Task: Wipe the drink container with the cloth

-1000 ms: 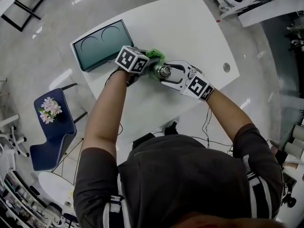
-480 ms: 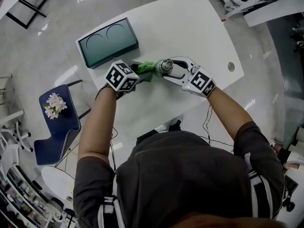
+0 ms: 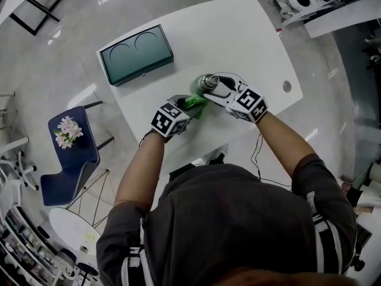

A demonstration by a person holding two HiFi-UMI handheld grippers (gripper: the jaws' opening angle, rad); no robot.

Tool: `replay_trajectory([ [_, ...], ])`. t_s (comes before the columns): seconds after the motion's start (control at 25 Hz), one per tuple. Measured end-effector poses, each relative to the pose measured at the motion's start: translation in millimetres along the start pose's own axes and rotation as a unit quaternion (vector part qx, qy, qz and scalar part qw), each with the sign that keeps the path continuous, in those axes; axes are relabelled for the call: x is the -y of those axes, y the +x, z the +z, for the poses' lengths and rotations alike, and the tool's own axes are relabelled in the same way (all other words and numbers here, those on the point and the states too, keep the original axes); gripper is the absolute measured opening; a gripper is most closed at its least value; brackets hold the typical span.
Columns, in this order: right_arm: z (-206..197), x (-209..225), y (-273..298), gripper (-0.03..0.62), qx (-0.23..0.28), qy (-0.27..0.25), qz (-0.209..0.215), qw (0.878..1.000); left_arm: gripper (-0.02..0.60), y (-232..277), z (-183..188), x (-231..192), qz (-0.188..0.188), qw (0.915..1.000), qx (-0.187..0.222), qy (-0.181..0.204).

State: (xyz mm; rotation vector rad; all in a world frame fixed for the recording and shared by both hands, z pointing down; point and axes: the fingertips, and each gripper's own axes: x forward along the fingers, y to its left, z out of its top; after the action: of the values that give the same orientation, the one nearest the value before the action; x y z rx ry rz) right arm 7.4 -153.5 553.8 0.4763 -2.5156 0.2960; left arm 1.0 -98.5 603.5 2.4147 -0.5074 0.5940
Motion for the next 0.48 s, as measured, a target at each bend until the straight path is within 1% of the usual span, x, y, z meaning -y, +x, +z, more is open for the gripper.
replay_trajectory([
  [0.12, 0, 1, -1, 0.259, -0.002, 0.005, -0.004, 1.000, 0.077, -29, -1, -32, 0.044, 0.9976, 0.028, -0.045],
  [0.16, 0, 0, -1, 0.259, -0.002, 0.003, -0.004, 1.000, 0.077, -39, 2, -44, 0.058, 0.9950, 0.045, -0.068],
  [0.2, 0, -1, -1, 0.261, -0.004, -0.001, -0.005, 1.000, 0.077, -49, 8, -53, 0.060, 0.9912, 0.069, -0.096],
  [0.24, 0, -2, 0, 0.261, -0.005, -0.006, -0.005, 1.000, 0.077, -57, 18, -57, 0.047, 0.9859, 0.098, -0.127],
  [0.28, 0, -4, 1, 0.259, -0.006, -0.010, -0.004, 1.000, 0.077, -62, 29, -55, 0.024, 0.9797, 0.126, -0.154],
  [0.32, 0, -5, 2, 0.259, -0.007, -0.014, -0.003, 1.000, 0.077, -64, 40, -52, 0.000, 0.9741, 0.145, -0.173],
  [0.36, 0, -5, 2, 0.259, -0.007, -0.015, -0.003, 1.000, 0.077, -62, 47, -49, -0.017, 0.9710, 0.153, -0.183],
  [0.4, 0, -5, 2, 0.259, -0.007, -0.014, -0.003, 1.000, 0.077, -56, 51, -48, -0.020, 0.9708, 0.150, -0.186],
  [0.48, 0, -3, 2, 0.261, -0.006, -0.008, -0.005, 1.000, 0.077, -45, 49, -57, 0.000, 0.9739, 0.135, -0.182],
])
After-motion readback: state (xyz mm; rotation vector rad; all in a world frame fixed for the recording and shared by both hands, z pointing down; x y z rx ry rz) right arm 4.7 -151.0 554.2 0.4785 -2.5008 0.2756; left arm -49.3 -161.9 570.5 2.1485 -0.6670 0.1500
